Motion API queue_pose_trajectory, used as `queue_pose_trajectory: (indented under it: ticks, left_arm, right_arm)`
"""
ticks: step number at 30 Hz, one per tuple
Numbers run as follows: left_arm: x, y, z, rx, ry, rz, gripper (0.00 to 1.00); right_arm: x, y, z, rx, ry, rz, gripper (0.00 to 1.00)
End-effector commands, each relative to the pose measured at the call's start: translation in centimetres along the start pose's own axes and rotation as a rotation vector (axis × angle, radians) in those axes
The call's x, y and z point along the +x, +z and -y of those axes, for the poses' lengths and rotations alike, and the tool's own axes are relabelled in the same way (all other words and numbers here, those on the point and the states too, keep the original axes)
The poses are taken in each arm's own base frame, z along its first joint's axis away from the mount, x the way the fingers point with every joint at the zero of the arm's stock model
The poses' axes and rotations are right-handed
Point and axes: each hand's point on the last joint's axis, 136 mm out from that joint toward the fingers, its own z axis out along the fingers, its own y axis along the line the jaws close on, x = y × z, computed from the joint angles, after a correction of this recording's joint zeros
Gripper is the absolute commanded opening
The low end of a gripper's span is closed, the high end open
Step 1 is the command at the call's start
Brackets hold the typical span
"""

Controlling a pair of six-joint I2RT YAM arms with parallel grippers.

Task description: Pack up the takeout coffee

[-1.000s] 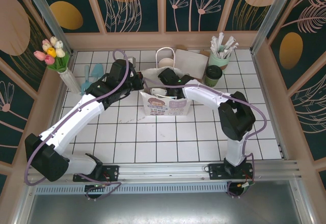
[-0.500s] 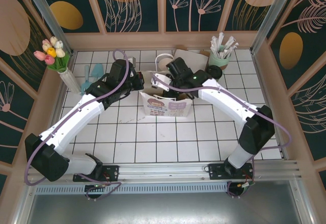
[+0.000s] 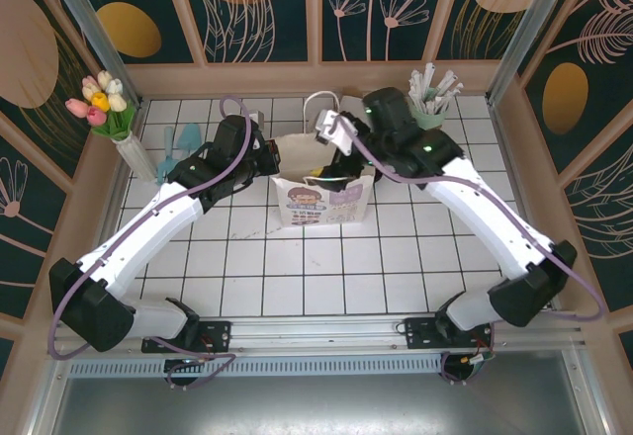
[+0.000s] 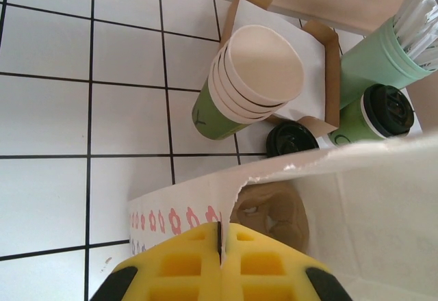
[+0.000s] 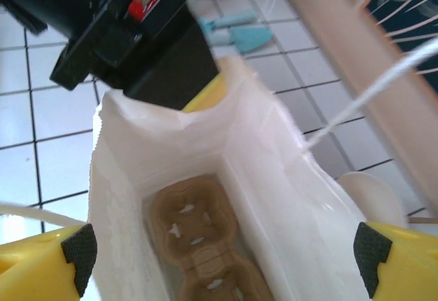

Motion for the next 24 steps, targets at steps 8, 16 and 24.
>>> queue_pose_trajectory:
  ticks: [8, 16, 24]
  left_arm:
    - [-0.2, 0.1, 1.2, 0.057, 0.050, -0.016, 0.00]
    - [0.1, 0.4, 2.0, 0.099, 0.038, -0.039, 0.00]
    - [0.6, 1.0, 2.3, 0.113, 0.047, -0.067, 0.00]
  right_arm:
    - [3.8, -2.7, 8.1, 0.292, 0.116, -0.098, 0.96]
    - [3.7, 0.6, 8.5, 0.242, 0.091, -0.138, 0.94]
    - [3.2, -0.2, 12.9, 0.485, 0.235, -0.127, 0.97]
